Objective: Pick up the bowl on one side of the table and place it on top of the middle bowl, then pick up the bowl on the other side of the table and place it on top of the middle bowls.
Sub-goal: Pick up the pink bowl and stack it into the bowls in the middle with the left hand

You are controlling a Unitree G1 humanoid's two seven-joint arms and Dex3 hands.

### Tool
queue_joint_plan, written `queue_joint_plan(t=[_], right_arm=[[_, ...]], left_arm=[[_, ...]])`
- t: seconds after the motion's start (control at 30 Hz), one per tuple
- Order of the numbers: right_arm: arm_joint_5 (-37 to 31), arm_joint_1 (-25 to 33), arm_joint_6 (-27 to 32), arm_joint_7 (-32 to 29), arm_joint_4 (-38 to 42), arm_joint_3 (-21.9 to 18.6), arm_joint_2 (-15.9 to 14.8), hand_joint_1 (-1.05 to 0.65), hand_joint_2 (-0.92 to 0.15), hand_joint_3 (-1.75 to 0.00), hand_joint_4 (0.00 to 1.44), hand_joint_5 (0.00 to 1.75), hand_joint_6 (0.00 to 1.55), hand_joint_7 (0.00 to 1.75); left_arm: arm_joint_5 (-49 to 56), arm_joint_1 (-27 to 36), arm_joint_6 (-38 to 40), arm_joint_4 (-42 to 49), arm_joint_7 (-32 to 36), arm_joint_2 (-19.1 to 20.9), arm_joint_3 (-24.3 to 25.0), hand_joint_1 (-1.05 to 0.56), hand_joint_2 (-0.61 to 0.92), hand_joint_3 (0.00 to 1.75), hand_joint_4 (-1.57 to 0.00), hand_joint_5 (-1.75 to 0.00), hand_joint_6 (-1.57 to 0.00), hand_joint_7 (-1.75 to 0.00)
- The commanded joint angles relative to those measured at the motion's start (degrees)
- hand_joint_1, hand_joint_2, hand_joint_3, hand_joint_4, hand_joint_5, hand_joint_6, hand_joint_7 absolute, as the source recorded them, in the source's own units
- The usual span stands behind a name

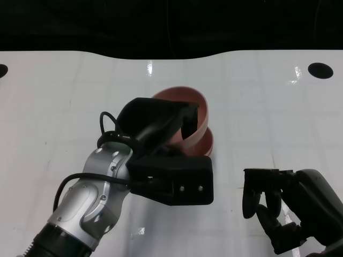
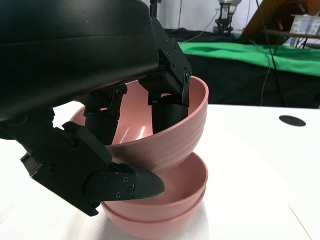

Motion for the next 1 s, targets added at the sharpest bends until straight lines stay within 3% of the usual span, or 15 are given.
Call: queue_joint_plan(t=[0.03, 0.2, 0.23, 0.27, 0.3, 0.4, 0.43, 0.5, 0.63, 1.0], right_arm=[[-0.17, -0.12, -0.04, -0.46, -0.12, -0.1, 0.0, -0.11, -0.13, -1.66, 0.97, 1.75, 0.82, 1.62], [-0.78, 0.05, 0.24, -0.51, -0.62, 0.01, 0.38, -0.11, -0.12, -1.67, 0.97, 1.75, 0.82, 1.62], [-0.73, 0.08, 0.25, -0.44, -0.69, 0.0, 0.45, -0.11, -0.12, -1.67, 0.98, 1.75, 0.82, 1.62], [-0.65, 0.1, 0.3, -0.35, -0.78, -0.01, 0.51, -0.11, -0.12, -1.67, 0.98, 1.75, 0.82, 1.62], [-0.6, 0.12, 0.33, -0.28, -0.83, -0.02, 0.55, -0.11, -0.13, -1.67, 0.98, 1.75, 0.82, 1.61], [-0.43, 0.04, 0.37, -0.14, -0.9, -0.03, 0.72, -0.11, -0.13, -1.67, 0.98, 1.75, 0.82, 1.61], [-0.31, 0.0, 0.38, -0.09, -0.87, -0.03, 0.77, -0.11, -0.13, -1.67, 0.98, 1.75, 0.82, 1.61], [-0.18, -0.03, 0.55, 0.12, -0.95, 0.0, 0.83, -0.11, -0.13, -1.67, 0.97, 1.75, 0.82, 1.6], [-0.23, -0.04, 0.89, 0.3, -1.16, 0.01, 0.9, -0.12, -0.12, -1.67, 0.97, 1.75, 0.82, 1.6], [-0.16, -0.1, 0.11, 0.02, -0.69, -0.03, 0.81, -0.13, -0.12, -1.66, 0.97, 1.75, 0.82, 1.58]], left_arm=[[0.03, -1.46, 0.32, 1.92, 0.29, -0.12, -0.65, -0.23, 0.55, 0.97, -0.86, -1.75, -0.73, -1.62], [0.3, -2.12, 0.96, 3.29, -1.08, -0.13, -1.78, -0.24, 0.56, 0.96, -0.86, -1.75, -0.75, -1.45], [0.36, -2.2, 1.46, 3.18, -1.7, -0.14, -1.94, -0.24, 0.61, 0.87, -0.84, -1.75, -0.81, -1.19], [0.62, -2.36, 2.25, 2.95, -2.59, -0.08, -2.23, -0.24, 0.63, 0.83, -0.84, -1.75, -0.84, -1.08], [0.77, -2.48, 2.83, 2.77, -3.17, -0.01, -2.48, -0.27, 0.71, 0.65, -0.8, -1.68, -0.87, -0.83], [2.27, -3.35, 4.89, 2.51, -6.52, 0.77, -4.02, -0.33, 0.88, 0.28, -0.77, -1.53, -0.91, -0.43], [3.36, -3.73, 5.44, 2.36, -7.78, 1.32, -4.83, -0.43, 0.9, 0.28, -0.51, -1.05, -0.74, -0.23], [5.05, -3.9, 6.42, 1.95, -9.0, 1.9, -5.85, -0.54, 0.92, 0.28, -0.44, -0.44, -0.58, -0.05], [6.78, -3.52, 6.88, 1.5, -8.13, 2.11, -6.61, -0.68, 0.92, 0.32, -0.4, -0.21, -0.42, 0.0], [6.66, -0.73, 3.66, 0.35, -3.22, 3.33, -6.05, -0.82, 0.92, 0.44, -0.13, -0.06, -0.18, 0.0]])
